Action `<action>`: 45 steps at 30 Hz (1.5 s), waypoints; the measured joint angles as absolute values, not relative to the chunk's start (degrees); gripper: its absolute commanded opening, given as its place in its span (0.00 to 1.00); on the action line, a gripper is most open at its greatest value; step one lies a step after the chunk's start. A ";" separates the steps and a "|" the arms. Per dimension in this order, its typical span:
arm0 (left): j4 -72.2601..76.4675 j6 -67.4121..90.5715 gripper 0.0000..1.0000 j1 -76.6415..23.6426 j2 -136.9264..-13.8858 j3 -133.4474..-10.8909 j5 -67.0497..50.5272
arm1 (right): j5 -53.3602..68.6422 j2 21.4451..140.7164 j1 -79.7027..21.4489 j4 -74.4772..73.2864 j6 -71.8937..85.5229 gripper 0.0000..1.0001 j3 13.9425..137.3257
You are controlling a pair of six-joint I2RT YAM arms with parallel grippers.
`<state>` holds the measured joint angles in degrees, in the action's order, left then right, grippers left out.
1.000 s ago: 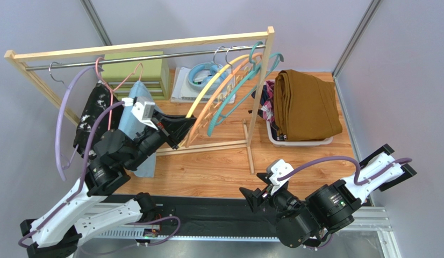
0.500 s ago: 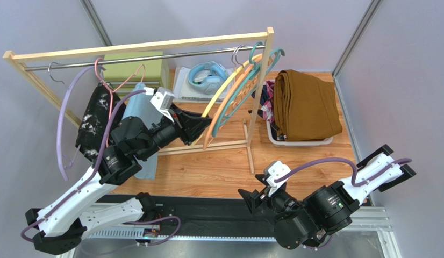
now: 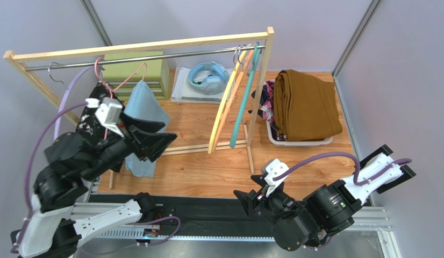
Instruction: Remove the trousers from the hanger
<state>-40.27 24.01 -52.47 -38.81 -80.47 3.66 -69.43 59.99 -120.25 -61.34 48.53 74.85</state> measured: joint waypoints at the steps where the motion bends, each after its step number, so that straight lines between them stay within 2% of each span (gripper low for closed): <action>1: -43.55 23.73 0.70 -52.47 -38.57 -83.35 4.03 | -69.23 60.40 -120.25 -61.23 48.27 0.69 75.50; 8: -63.79 20.14 0.73 -52.47 -41.60 -102.39 12.34 | -64.77 65.49 -118.34 -59.02 44.69 0.70 80.58; 11: -69.60 18.35 0.74 -52.47 -43.48 -106.04 18.26 | -62.15 68.27 -116.66 -58.22 43.00 0.70 81.84; 14: -73.21 15.57 0.81 -52.47 -44.47 -106.63 25.89 | -58.65 71.66 -115.11 -57.08 41.36 0.70 82.89; 21: -76.16 9.80 0.81 -52.47 -44.93 -102.45 42.63 | -52.12 77.32 -114.17 -53.87 37.89 0.71 84.20; 27: -76.97 7.88 0.80 -52.47 -47.72 -101.75 48.38 | -48.84 78.22 -113.91 -51.55 36.60 0.71 84.29; 33: -77.03 7.42 0.80 -49.45 -50.22 -101.71 47.83 | -47.35 78.26 -113.80 -50.65 36.36 0.71 84.31; 38: -76.49 6.61 0.71 -37.82 -52.14 -100.40 39.11 | -46.76 78.02 -113.80 -49.50 36.36 0.71 84.20; 41: -75.11 6.00 0.58 -32.53 -52.75 -99.63 33.93 | -46.57 77.32 -113.80 -48.95 36.40 0.70 83.57; 42: -74.65 5.98 0.49 -31.48 -52.82 -99.42 32.64 | -46.52 77.03 -113.80 -48.95 36.40 0.70 83.29; 45: -72.29 5.93 0.38 -28.45 -52.69 -98.19 28.21 | -46.48 76.49 -113.80 -48.95 36.42 0.70 82.81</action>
